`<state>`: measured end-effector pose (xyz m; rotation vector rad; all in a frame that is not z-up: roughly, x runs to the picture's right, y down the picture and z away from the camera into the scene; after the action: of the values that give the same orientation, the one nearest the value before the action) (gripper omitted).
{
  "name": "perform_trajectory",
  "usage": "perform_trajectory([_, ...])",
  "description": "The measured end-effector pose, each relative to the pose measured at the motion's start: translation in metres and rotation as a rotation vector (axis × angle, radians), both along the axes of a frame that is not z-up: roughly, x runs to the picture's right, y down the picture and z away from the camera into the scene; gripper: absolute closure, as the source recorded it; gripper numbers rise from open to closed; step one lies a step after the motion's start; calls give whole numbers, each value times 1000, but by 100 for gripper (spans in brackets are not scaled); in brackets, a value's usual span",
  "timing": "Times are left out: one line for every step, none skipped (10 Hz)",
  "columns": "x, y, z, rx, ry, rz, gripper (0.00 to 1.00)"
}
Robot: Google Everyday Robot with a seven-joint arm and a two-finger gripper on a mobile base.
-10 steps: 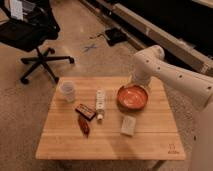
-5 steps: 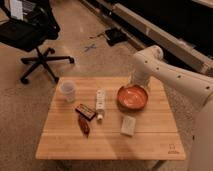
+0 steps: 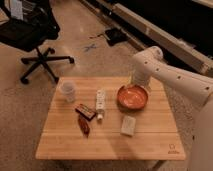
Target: Push the ceramic bowl across the table
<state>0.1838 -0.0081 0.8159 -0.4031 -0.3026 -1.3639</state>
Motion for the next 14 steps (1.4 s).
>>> perform_trajectory([0,0,0,1,0,-6,20])
perform_trajectory([0,0,1,2,-1,-11,20])
perform_trajectory([1,0,1,5,-2,-21,20])
perform_trajectory([2,0,2,7,-3,-26,20])
perform_trajectory([2,0,2,9,-4,-33,20])
perform_trajectory([2,0,3,10,-5,-41,20])
perform_trajectory([2,1,4,12,-6,-48,20])
perform_trajectory([3,1,4,13,-6,-56,20])
perform_trajectory([3,0,4,15,-7,-62,20])
perform_trajectory([4,0,4,17,-7,-67,20])
perform_trajectory([4,0,5,18,-8,-72,20])
perform_trajectory([5,0,5,21,-8,-80,20])
perform_trajectory([5,0,7,23,-10,-89,20])
perform_trajectory([5,1,7,24,-11,-96,20])
